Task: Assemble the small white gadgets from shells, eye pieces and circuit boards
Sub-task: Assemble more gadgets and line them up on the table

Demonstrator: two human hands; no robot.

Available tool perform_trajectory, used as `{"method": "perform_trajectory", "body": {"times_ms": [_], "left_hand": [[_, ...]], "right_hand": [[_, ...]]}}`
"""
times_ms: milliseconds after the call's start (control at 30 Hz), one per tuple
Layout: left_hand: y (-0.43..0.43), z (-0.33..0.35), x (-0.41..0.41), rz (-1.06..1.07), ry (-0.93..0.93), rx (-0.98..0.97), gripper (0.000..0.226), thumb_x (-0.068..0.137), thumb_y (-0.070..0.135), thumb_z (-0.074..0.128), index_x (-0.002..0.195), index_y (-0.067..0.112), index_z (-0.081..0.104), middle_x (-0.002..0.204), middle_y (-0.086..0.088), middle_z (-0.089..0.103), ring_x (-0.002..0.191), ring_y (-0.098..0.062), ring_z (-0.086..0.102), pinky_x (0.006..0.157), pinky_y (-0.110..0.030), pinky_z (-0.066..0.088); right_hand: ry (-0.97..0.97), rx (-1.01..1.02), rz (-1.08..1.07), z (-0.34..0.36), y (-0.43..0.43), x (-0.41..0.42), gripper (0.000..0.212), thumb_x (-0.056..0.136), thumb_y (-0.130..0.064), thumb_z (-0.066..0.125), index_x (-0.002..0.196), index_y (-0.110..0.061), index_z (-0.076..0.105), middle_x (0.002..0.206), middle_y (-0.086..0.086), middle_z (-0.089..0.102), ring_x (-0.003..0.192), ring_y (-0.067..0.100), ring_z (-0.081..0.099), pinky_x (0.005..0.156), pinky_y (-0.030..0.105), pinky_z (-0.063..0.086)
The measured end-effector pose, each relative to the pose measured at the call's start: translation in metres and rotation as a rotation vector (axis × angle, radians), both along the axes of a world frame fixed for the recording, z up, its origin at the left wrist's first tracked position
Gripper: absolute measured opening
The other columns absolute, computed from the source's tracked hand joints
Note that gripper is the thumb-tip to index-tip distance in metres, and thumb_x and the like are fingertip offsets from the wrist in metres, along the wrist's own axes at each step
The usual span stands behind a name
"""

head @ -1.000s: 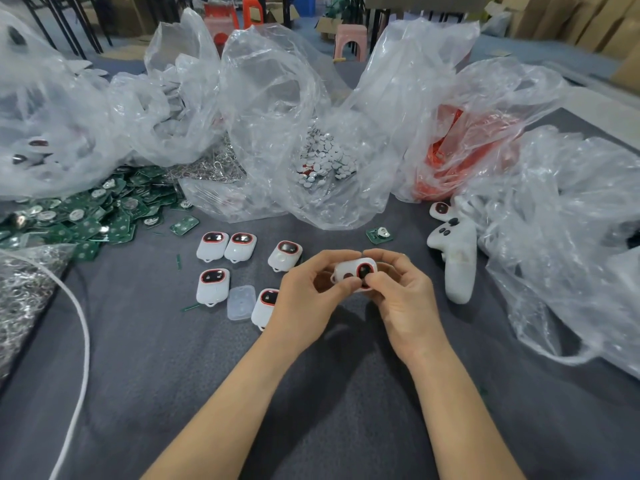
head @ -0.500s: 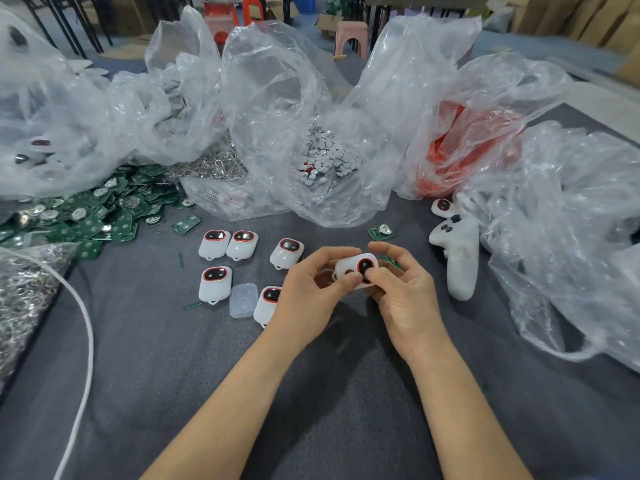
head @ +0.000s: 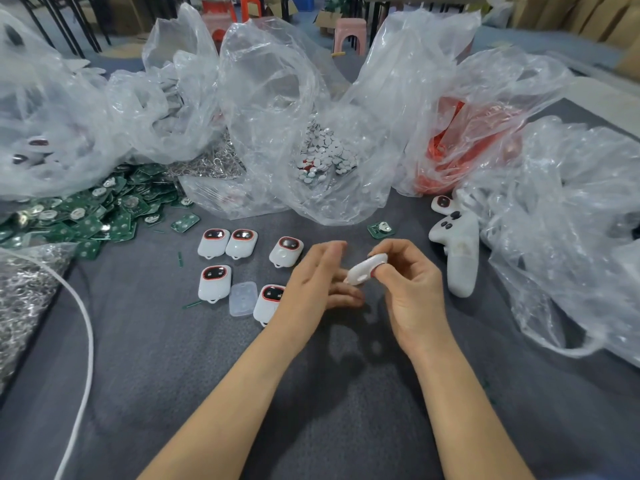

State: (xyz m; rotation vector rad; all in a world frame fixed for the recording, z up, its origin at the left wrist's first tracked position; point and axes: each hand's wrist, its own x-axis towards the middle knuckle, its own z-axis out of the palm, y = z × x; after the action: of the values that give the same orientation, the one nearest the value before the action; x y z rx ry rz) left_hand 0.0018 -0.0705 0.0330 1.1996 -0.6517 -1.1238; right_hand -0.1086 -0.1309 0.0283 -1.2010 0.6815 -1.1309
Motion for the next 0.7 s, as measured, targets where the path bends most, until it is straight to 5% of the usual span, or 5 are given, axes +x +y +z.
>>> {"method": "perform_trajectory", "body": {"times_ms": [100, 300, 433, 600, 700], "left_hand": [[0.0007, 0.0025, 0.0034, -0.137, 0.224, 0.018, 0.048, 0.081, 0.049, 0.050, 0.108, 0.011, 0.064, 0.083, -0.013, 0.071, 0.064, -0.016, 0.068, 0.058, -0.025, 0.056], [0.0052, -0.0033, 0.0070, -0.108, 0.140, -0.081, 0.021, 0.092, 0.010, 0.057, 0.112, 0.010, 0.065, 0.092, -0.005, 0.073, 0.082, -0.013, 0.070, 0.066, -0.022, 0.056], [0.0060, -0.0027, 0.0044, -0.054, -0.046, -0.113, 0.020, 0.093, 0.002, 0.055, 0.103, 0.015, 0.067, 0.086, -0.003, 0.072, 0.072, -0.017, 0.070, 0.062, -0.023, 0.056], [0.0060, -0.0010, 0.0052, 0.018, -0.295, -0.113, 0.023, 0.089, 0.001, 0.062, 0.100, 0.020, 0.068, 0.095, -0.011, 0.070, 0.081, -0.021, 0.071, 0.063, -0.029, 0.059], [0.0061, -0.0020, 0.0045, -0.046, -0.359, -0.121, 0.032, 0.089, -0.006, 0.057, 0.112, 0.015, 0.068, 0.106, -0.012, 0.067, 0.090, -0.023, 0.070, 0.074, -0.036, 0.060]], "right_hand": [[0.060, -0.074, 0.113, 0.0006, 0.0040, 0.0001, 0.029, 0.079, 0.020, 0.054, 0.079, -0.009, 0.060, 0.075, -0.006, 0.068, 0.070, 0.007, 0.065, 0.063, 0.020, 0.053], [0.196, -0.186, 0.145, 0.0017, 0.0073, -0.0006, 0.033, 0.079, 0.018, 0.053, 0.081, -0.014, 0.061, 0.099, 0.003, 0.064, 0.093, 0.019, 0.063, 0.083, 0.038, 0.053], [0.117, -0.008, 0.153, 0.0018, 0.0053, -0.0015, 0.032, 0.071, 0.003, 0.051, 0.097, -0.011, 0.062, 0.091, 0.003, 0.068, 0.084, 0.021, 0.064, 0.064, 0.029, 0.053], [0.106, 0.127, 0.154, -0.0022, 0.0037, -0.0011, 0.030, 0.084, 0.002, 0.062, 0.108, -0.015, 0.060, 0.100, 0.021, 0.065, 0.091, 0.034, 0.066, 0.079, 0.041, 0.054], [0.127, 0.124, 0.132, -0.0028, 0.0030, -0.0020, 0.032, 0.085, 0.005, 0.061, 0.109, -0.016, 0.061, 0.101, 0.018, 0.067, 0.091, 0.033, 0.068, 0.072, 0.037, 0.056]]}}
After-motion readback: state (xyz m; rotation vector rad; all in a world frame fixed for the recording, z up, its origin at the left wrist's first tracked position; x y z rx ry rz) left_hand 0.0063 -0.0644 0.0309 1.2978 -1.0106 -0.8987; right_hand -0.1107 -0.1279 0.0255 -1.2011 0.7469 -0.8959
